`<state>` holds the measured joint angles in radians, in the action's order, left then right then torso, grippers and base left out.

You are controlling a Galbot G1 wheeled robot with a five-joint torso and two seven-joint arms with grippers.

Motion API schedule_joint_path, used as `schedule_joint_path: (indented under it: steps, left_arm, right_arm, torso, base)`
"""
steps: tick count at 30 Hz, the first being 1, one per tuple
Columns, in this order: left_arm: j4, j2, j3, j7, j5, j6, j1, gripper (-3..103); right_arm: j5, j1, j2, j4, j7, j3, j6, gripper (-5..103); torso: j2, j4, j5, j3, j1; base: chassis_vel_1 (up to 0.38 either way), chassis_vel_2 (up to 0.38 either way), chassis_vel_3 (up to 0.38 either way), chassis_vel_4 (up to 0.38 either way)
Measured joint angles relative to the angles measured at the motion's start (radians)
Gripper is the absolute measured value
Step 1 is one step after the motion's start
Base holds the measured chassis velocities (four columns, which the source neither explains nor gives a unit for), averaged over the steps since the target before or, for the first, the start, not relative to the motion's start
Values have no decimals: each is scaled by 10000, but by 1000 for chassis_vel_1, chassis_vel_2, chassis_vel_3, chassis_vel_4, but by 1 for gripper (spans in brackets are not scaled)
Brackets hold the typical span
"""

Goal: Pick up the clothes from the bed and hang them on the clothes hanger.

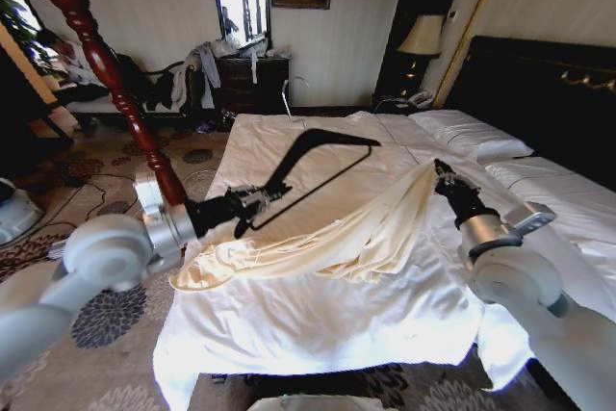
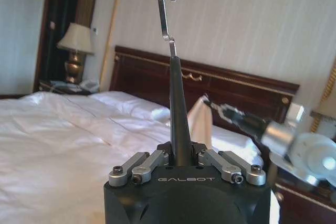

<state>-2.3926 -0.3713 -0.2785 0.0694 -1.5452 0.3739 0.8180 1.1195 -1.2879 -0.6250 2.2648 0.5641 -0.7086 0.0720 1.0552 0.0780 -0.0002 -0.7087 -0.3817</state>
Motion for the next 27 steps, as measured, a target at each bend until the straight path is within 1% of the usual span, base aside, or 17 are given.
schedule_joint_path:
  steps: [2,3,5,8,11,12,15,16,17,21,22,25,26,27]
  left_arm:
    - [-261,97,176,-79,67,100,147,18]
    - [-261,97,176,-79,67,100,147,18]
    - [-443,194,343,-133,160,217,256,18]
    - [-544,223,541,-255,196,272,367,18]
    - [-553,183,825,-286,555,345,559,18]
    - [-553,183,825,-286,555,345,559,18]
    - [-442,53,960,-301,701,431,599,18]
    - [-364,22,999,-303,803,444,596,18]
    - [-364,22,999,-303,803,444,596,18]
    - [-38,-79,984,-295,979,461,403,18]
    - [-38,-79,984,-295,979,461,403,18]
    - [197,-94,949,-279,1078,461,307,18]
    - [226,-103,947,-279,1082,462,296,18]
    - [334,-154,944,-277,1092,458,264,18]
  right_arm:
    - [74,-13,39,25,351,-49,204,0]
    - [74,-13,39,25,351,-49,204,0]
    - [282,-17,52,115,770,-70,491,0]
    - [394,-1,66,213,881,-121,580,0]
    - [396,57,185,418,437,-259,321,0]
    - [396,57,185,418,437,-259,321,0]
    - [334,81,351,680,-378,-373,-254,0]
    - [271,84,424,812,-764,-390,-576,0]
    - [271,84,424,812,-764,-390,-576,0]
    - [102,120,577,1038,-1794,-344,-1312,0]
    - [102,120,577,1038,-1794,-344,-1312,0]
    - [5,137,669,1102,-2594,-287,-1859,0]
    - [4,138,675,1112,-2674,-287,-1917,0]
    - [7,142,691,1152,-2933,-291,-2105,0]
  torso:
    - [0,0,2,-1,0]
    - [0,0,2,-1,0]
    - [0,0,3,0,0]
    - [0,-1,3,0,-1]
    - [0,0,3,-1,-1]
    - [0,0,3,-1,-1]
    - [0,-1,-1,-1,-2]
    - [0,-1,0,-1,-1]
    - [0,-1,0,-1,-1]
    - [0,-1,-1,-1,-2]
    - [0,-1,-1,-1,-2]
    - [0,-1,2,-1,-1]
    - [-1,-1,2,-1,-1]
    - [-1,-1,1,-1,-2]
  base:
    - [0,0,0,0]
    - [0,0,0,0]
    - [0,0,0,0]
    - [0,0,0,0]
    - [0,0,0,0]
    - [0,0,0,0]
    - [0,0,0,0]
    - [0,0,0,0]
    - [0,0,0,0]
    - [0,0,0,0]
    - [0,0,0,0]
    - [0,0,0,0]
    - [0,0,0,0]
    - [0,0,0,0]
